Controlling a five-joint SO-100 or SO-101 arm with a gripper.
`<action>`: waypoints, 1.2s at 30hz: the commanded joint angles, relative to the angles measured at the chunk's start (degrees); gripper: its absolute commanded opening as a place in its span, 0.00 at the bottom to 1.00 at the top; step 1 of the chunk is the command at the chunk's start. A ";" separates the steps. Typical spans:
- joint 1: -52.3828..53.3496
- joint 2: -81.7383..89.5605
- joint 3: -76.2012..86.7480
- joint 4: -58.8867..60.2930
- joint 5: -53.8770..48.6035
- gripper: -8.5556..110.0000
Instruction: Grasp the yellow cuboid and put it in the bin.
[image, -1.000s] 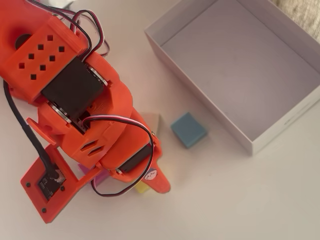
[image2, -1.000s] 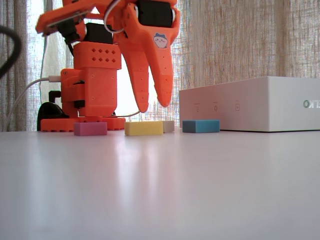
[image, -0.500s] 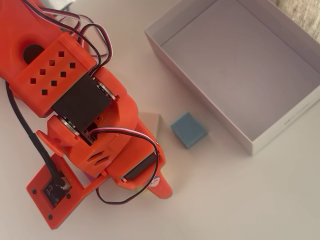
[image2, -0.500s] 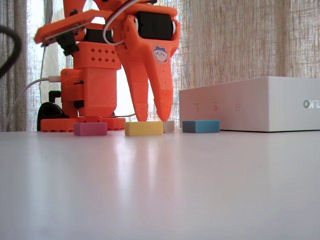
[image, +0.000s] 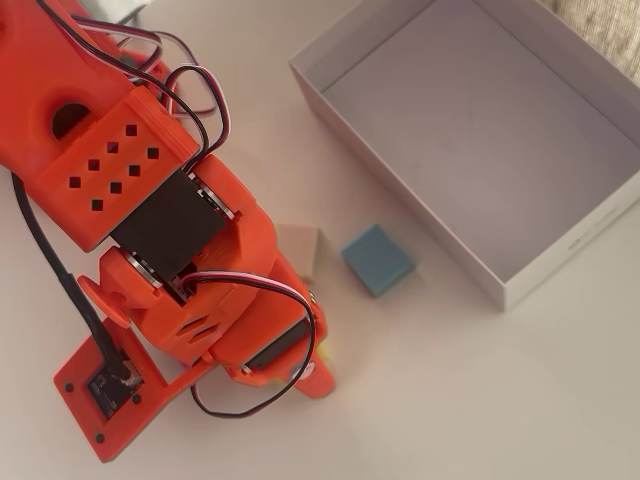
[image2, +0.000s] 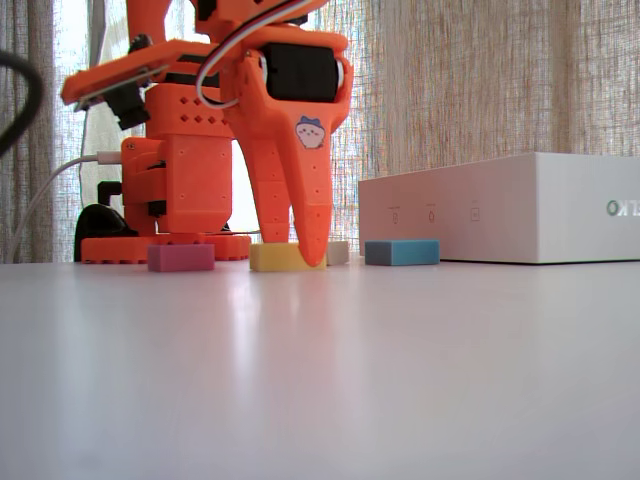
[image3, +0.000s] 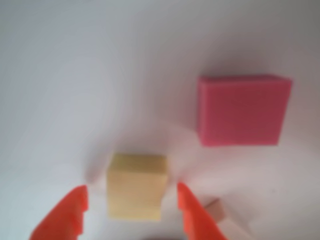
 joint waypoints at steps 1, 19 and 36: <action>-0.53 -0.26 -0.35 -0.70 -0.09 0.26; -1.41 -0.88 -0.26 -1.85 -0.53 0.00; -7.21 5.36 -49.75 20.74 -10.99 0.00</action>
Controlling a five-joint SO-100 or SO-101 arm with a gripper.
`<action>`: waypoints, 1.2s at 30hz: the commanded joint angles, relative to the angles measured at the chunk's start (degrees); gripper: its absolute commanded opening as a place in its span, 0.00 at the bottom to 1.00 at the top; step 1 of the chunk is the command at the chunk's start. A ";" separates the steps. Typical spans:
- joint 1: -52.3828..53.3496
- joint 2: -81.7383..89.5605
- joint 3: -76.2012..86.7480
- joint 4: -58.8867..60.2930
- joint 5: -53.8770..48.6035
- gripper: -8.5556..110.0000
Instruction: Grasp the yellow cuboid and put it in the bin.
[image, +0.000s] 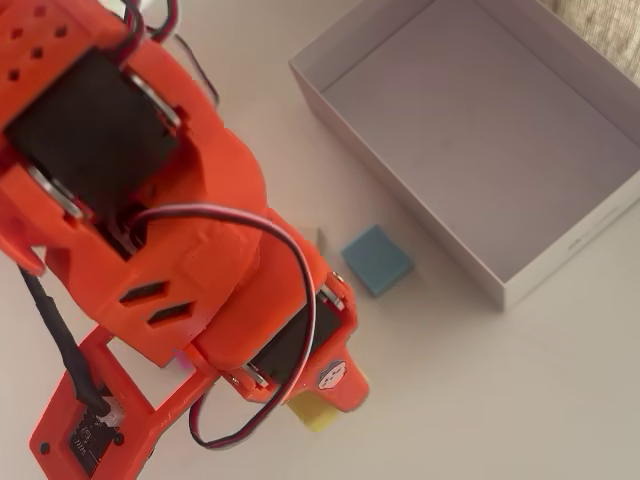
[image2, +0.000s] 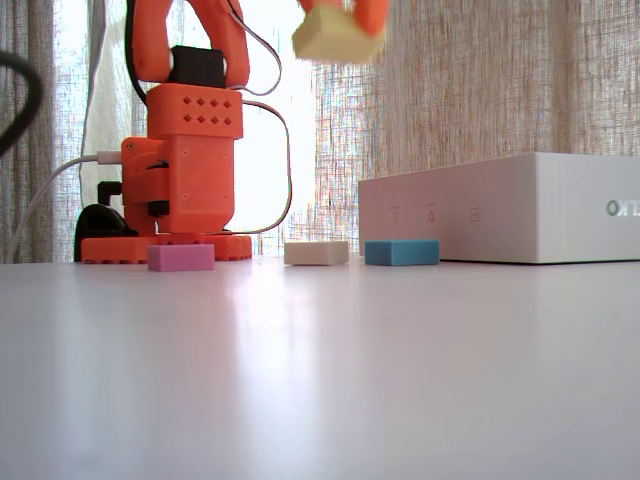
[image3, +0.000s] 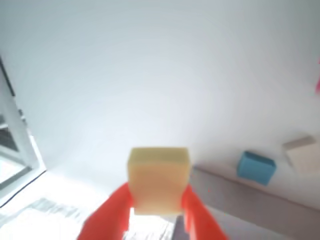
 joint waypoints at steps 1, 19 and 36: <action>-4.92 2.81 -10.72 0.18 -4.83 0.00; -49.04 11.51 10.02 -8.00 -16.79 0.00; -47.64 15.82 38.85 -20.13 -17.40 0.52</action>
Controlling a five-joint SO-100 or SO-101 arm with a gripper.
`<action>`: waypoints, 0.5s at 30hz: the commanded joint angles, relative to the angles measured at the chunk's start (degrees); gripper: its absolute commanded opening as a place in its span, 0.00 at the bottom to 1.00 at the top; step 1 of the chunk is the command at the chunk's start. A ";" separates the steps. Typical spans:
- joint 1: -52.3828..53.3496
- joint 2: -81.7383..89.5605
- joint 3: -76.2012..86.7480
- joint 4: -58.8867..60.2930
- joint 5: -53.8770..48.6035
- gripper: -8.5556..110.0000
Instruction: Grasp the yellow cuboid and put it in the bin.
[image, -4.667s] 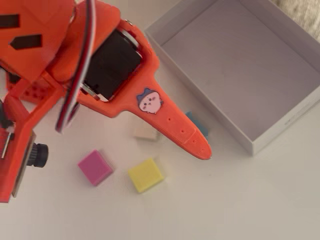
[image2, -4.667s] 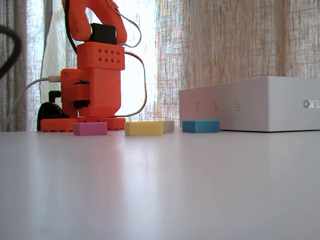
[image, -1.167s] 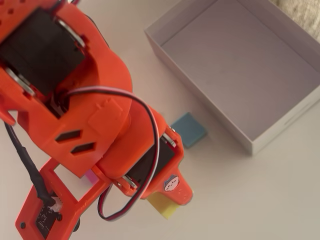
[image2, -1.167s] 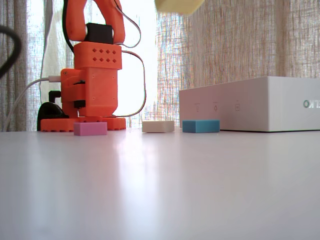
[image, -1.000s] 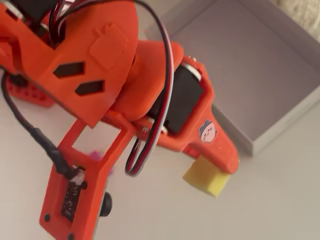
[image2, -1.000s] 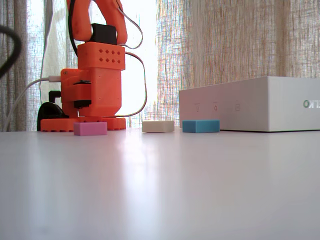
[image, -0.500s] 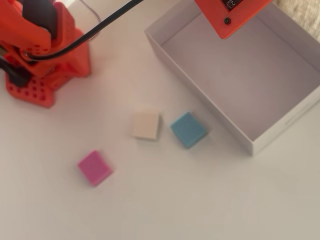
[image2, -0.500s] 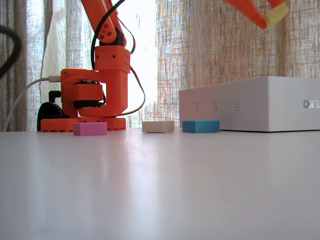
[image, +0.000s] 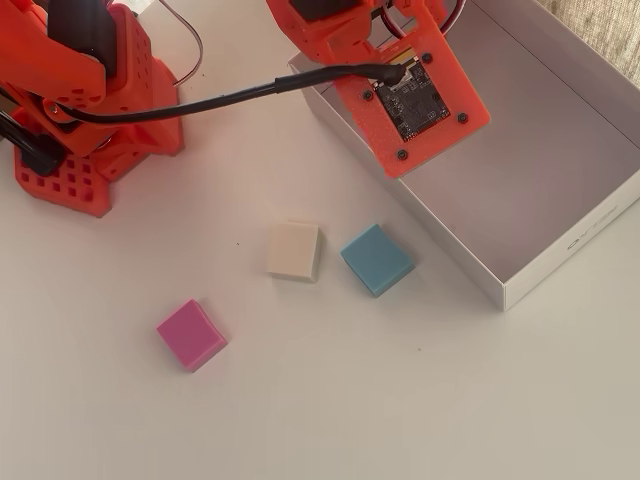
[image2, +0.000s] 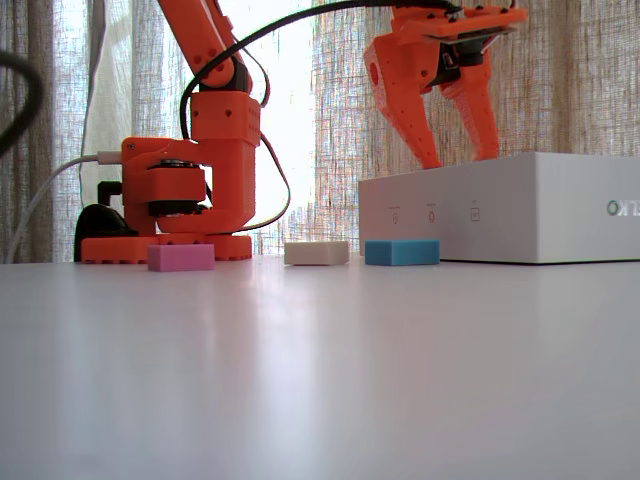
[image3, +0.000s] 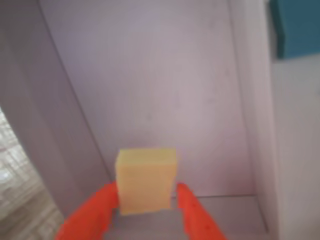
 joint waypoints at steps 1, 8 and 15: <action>0.88 3.69 -0.53 -3.43 -0.79 0.55; 6.42 9.58 -6.33 -14.06 -3.08 0.55; 24.79 27.16 -5.98 -33.84 -2.72 0.49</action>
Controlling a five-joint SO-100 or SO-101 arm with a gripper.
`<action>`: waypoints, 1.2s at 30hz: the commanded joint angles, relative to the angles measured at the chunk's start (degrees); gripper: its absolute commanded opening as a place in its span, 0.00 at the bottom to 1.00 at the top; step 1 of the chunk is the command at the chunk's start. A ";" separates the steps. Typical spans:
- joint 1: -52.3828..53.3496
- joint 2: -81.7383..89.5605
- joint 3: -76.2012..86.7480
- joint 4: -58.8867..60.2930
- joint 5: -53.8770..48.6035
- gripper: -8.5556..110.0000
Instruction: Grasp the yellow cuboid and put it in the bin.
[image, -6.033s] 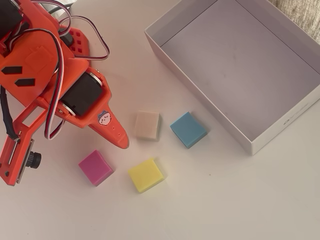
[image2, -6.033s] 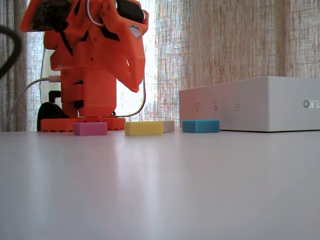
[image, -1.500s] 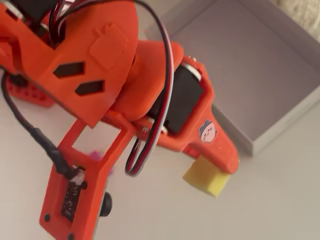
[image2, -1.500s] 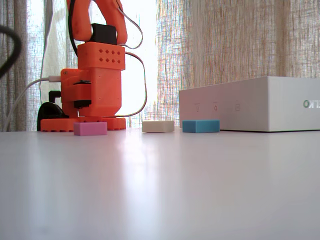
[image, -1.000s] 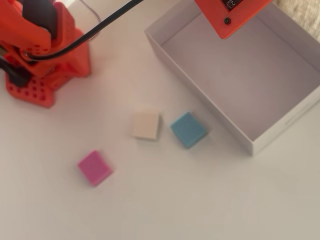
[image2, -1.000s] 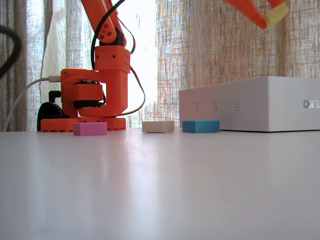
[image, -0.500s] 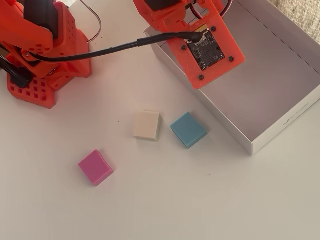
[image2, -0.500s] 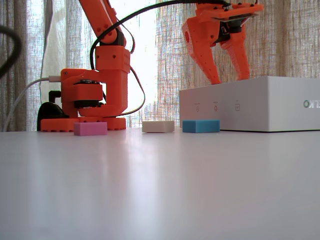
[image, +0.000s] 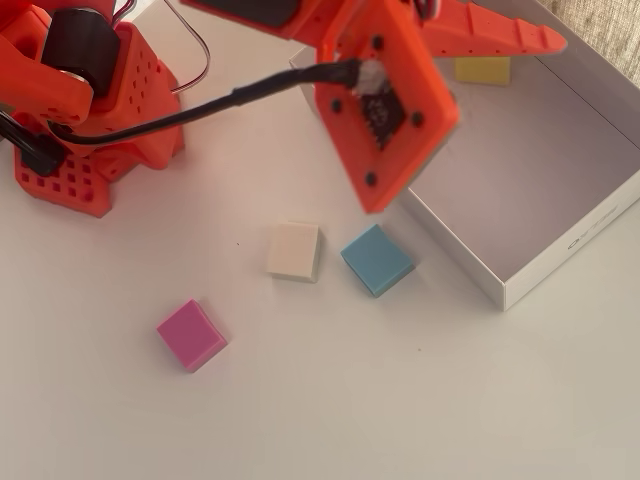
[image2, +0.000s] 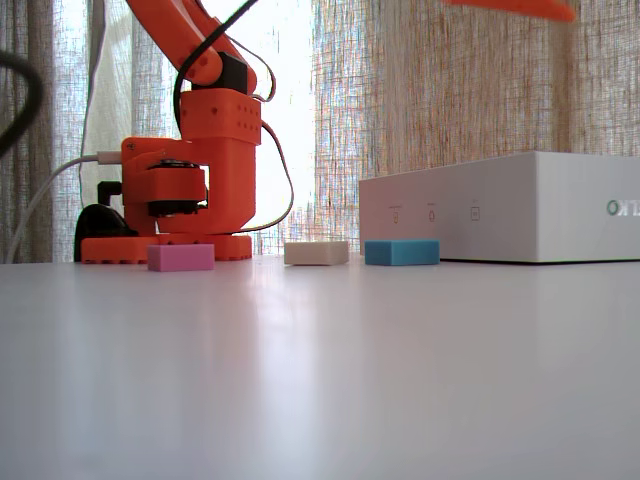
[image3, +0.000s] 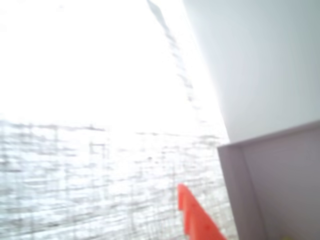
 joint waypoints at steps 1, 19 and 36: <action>9.84 11.60 0.26 -8.70 -0.44 0.49; 34.54 53.09 36.56 30.94 10.11 0.34; 34.89 53.09 45.97 33.49 8.17 0.10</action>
